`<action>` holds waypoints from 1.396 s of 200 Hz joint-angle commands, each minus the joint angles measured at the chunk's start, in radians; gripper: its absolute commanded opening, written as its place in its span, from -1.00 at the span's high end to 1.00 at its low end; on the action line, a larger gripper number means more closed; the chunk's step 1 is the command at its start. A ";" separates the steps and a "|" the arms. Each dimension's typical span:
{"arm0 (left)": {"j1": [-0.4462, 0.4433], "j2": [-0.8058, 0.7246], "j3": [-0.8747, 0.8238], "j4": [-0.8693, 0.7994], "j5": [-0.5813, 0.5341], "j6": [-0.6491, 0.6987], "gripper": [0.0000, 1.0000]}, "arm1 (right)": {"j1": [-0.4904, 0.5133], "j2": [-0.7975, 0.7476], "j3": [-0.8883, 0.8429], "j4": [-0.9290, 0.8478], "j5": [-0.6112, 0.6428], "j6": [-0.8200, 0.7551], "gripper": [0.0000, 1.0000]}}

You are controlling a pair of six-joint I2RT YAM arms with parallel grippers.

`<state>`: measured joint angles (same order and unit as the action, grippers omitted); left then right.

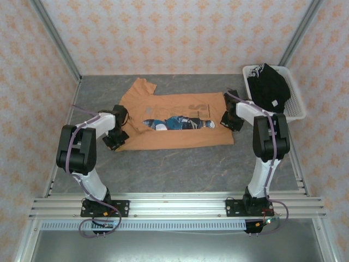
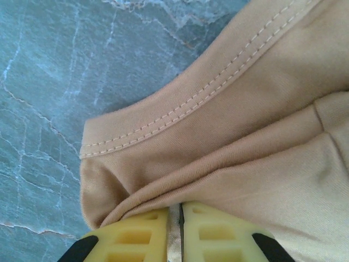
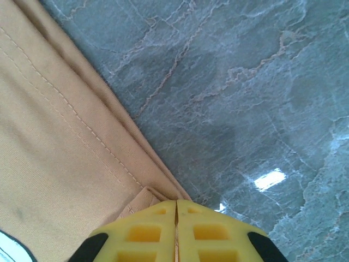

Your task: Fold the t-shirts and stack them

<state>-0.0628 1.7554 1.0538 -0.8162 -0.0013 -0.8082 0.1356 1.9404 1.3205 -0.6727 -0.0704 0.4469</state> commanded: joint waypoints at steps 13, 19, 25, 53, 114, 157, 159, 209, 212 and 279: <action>0.012 0.018 0.008 -0.019 -0.066 0.037 0.74 | -0.011 0.016 0.034 -0.038 0.046 -0.031 0.96; 0.012 0.017 0.014 -0.020 -0.068 0.041 0.74 | -0.011 0.014 0.035 -0.036 0.045 -0.033 0.96; 0.012 0.014 0.018 -0.022 -0.069 0.045 0.74 | -0.013 0.014 0.034 -0.034 0.044 -0.034 0.97; 0.009 -0.049 0.039 -0.043 -0.076 0.061 0.70 | -0.014 -0.008 0.044 -0.045 0.047 -0.031 0.97; -0.001 -0.185 0.070 0.060 0.163 -0.008 0.24 | 0.055 -0.220 -0.034 -0.045 0.019 0.013 0.52; -0.034 -0.090 0.076 0.228 0.306 -0.151 0.07 | 0.162 -0.327 -0.134 0.138 -0.305 0.048 0.08; -0.037 -0.085 0.079 0.232 0.307 -0.153 0.06 | 0.168 -0.331 -0.136 0.145 -0.317 0.048 0.06; -0.074 0.037 0.140 0.269 0.307 -0.163 -0.03 | 0.245 -0.360 -0.163 0.181 -0.399 0.086 -0.03; -0.075 0.043 0.143 0.268 0.304 -0.162 -0.03 | 0.246 -0.362 -0.166 0.182 -0.398 0.089 -0.03; -0.089 0.120 0.226 0.268 0.299 -0.160 0.51 | 0.251 -0.381 -0.178 0.164 -0.387 0.101 -0.02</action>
<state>-0.1379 1.8561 1.2217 -0.5491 0.3073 -0.9661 0.3828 1.5883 1.1522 -0.5137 -0.4580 0.5331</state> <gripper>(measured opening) 0.301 0.513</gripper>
